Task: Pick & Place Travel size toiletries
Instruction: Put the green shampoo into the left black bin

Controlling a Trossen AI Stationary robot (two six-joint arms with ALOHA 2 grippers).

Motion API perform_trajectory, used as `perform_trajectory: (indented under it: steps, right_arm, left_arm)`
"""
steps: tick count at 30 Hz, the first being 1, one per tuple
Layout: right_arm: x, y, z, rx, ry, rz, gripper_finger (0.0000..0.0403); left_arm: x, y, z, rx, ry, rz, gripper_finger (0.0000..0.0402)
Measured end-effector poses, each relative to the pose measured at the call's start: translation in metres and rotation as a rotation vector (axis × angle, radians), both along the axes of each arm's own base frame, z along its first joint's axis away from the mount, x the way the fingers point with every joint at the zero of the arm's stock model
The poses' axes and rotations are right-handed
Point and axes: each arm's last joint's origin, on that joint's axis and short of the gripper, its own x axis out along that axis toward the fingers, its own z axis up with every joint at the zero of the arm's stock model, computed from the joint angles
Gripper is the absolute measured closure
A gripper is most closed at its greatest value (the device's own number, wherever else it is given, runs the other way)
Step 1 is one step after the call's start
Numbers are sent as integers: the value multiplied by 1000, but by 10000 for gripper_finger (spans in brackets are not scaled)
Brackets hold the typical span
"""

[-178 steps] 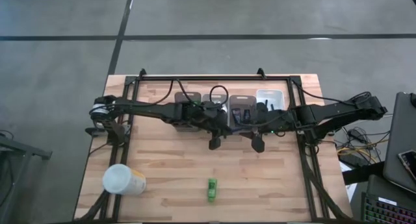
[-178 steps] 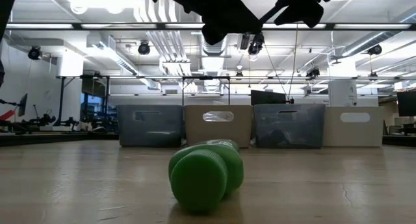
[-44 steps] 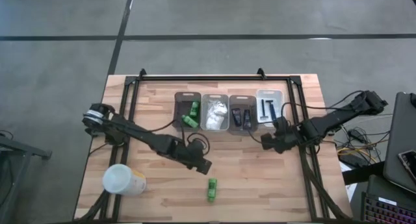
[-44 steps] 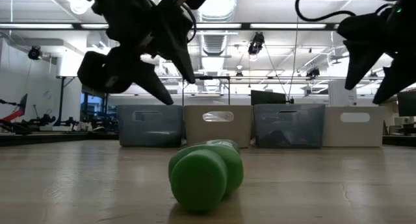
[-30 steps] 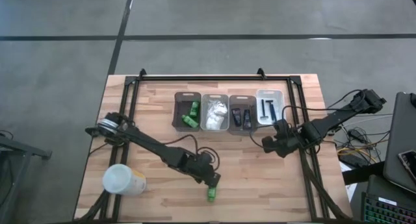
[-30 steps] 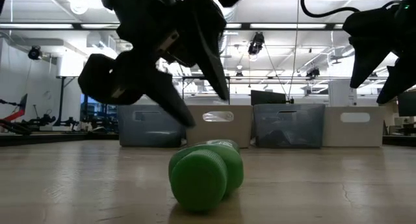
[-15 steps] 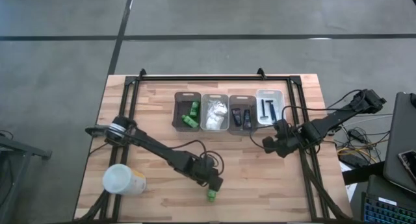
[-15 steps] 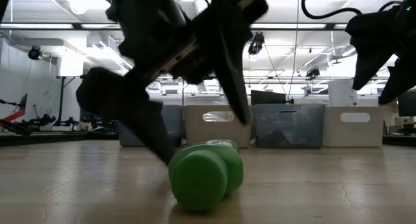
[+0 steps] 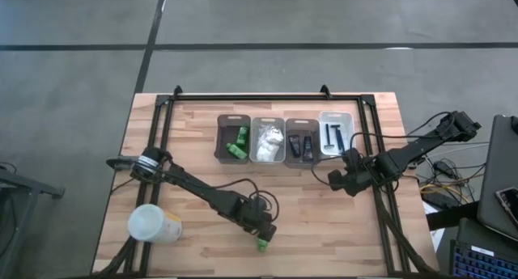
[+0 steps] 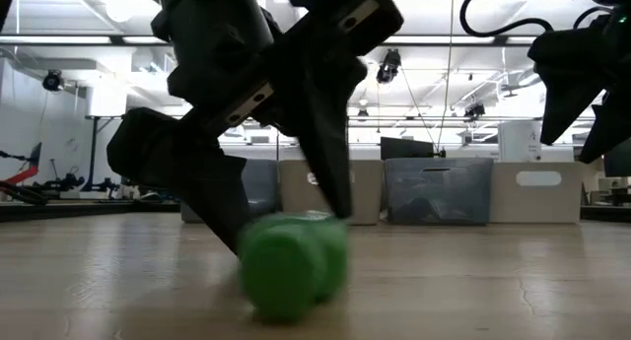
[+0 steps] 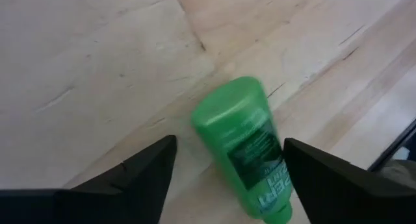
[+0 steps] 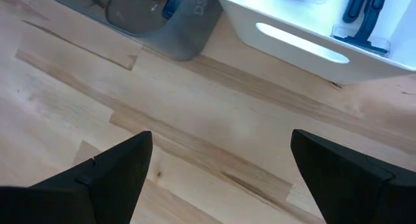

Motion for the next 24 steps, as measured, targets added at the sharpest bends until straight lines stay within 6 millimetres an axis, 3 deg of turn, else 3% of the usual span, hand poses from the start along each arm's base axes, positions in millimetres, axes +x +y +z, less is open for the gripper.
perform_trajectory:
  steps: [6,18,24]
  right_arm:
    - [0,0,0,3,-3,-7,39]
    - [0,0,0,2,-16,-33,39]
    - [0,0,0,2,-19,-34,39]
  left_arm:
    - [-4,1,-2,38,35,-59,153]
    - [-8,5,-4,98,50,-197,207]
    - [-18,13,9,247,216,-352,222]
